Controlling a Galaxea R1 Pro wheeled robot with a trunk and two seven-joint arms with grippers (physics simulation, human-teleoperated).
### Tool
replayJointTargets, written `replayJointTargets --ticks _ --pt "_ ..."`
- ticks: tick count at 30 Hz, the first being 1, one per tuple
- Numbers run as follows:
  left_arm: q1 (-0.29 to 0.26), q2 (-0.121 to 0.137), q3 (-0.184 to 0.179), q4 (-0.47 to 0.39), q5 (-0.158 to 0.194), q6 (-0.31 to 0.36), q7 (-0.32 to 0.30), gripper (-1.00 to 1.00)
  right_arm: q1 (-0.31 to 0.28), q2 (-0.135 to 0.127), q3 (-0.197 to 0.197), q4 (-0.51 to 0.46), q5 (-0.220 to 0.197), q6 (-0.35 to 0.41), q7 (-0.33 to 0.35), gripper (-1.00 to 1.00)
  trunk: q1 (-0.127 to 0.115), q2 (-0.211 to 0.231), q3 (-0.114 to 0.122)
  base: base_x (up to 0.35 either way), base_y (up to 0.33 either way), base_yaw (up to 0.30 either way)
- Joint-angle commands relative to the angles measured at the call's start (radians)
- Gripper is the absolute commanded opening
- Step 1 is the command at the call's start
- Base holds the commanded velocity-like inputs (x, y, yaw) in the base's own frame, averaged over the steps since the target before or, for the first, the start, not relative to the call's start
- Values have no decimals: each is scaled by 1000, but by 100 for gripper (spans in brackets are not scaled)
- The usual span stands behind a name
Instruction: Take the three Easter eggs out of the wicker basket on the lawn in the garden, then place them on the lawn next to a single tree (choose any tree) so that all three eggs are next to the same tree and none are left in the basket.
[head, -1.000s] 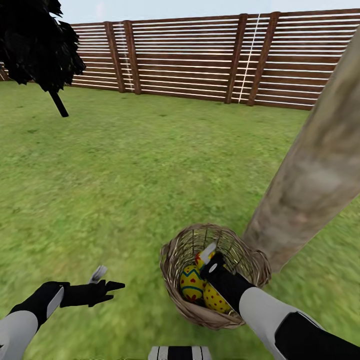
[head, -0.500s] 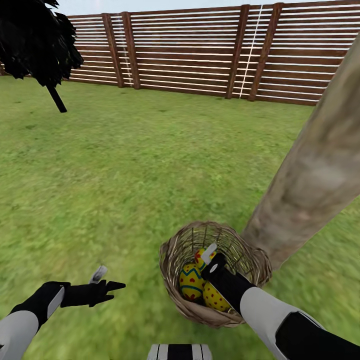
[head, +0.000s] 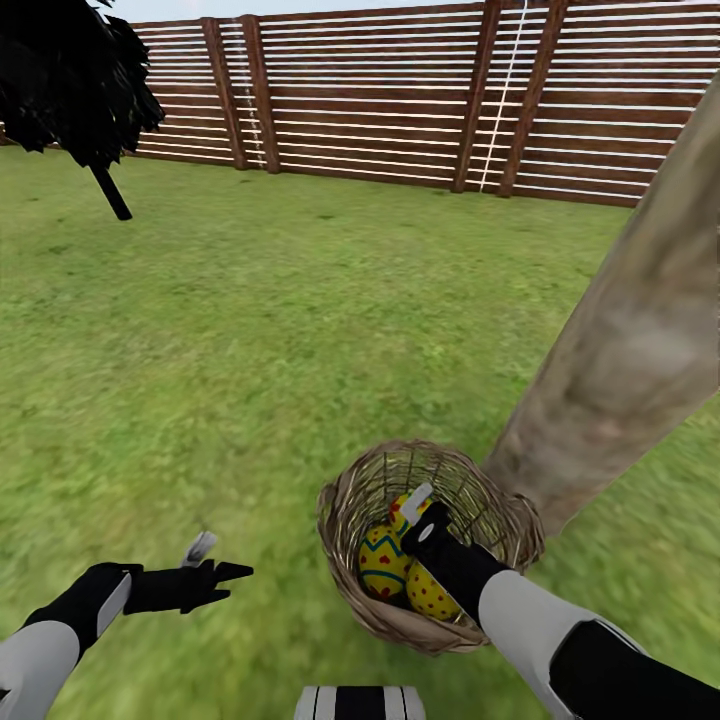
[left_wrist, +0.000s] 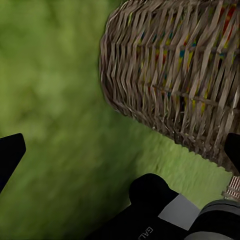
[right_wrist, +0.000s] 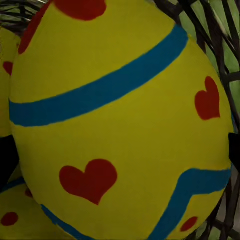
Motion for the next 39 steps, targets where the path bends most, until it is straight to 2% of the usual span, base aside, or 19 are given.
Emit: replayJointTargets --ticks 1,7,25,30,33,34,36,39 --pt "0 0 0 -1 5 9 -1 100 11 1 2 1 -20 5 9 -100 0 0 3 0 0 0" --pt "0 0 -1 -2 5 9 -1 100 12 -2 2 -1 -19 5 9 -100 -2 1 15 0 0 0" --pt "0 -2 -4 -8 3 17 1 100 12 -1 2 -2 -16 10 10 -100 -10 5 84 0 0 0" --pt "0 -2 -5 -9 -3 18 2 100 13 -6 2 -2 -30 13 12 -100 -12 6 104 0 0 0" --pt "0 -2 -6 -9 -4 19 3 100 15 1 2 0 -30 14 12 -100 -13 7 115 0 0 0" --pt "0 -2 -7 -9 -5 20 3 100 17 2 2 1 -29 22 12 -100 -14 7 119 -8 0 0" --pt "0 -2 -7 -10 -5 21 4 100 20 2 2 -4 -26 99 12 -100 -15 8 127 -246 0 0" --pt "0 -2 -7 -9 -7 21 5 100 22 -4 1 -5 -26 121 15 -100 -16 8 138 -292 0 0"
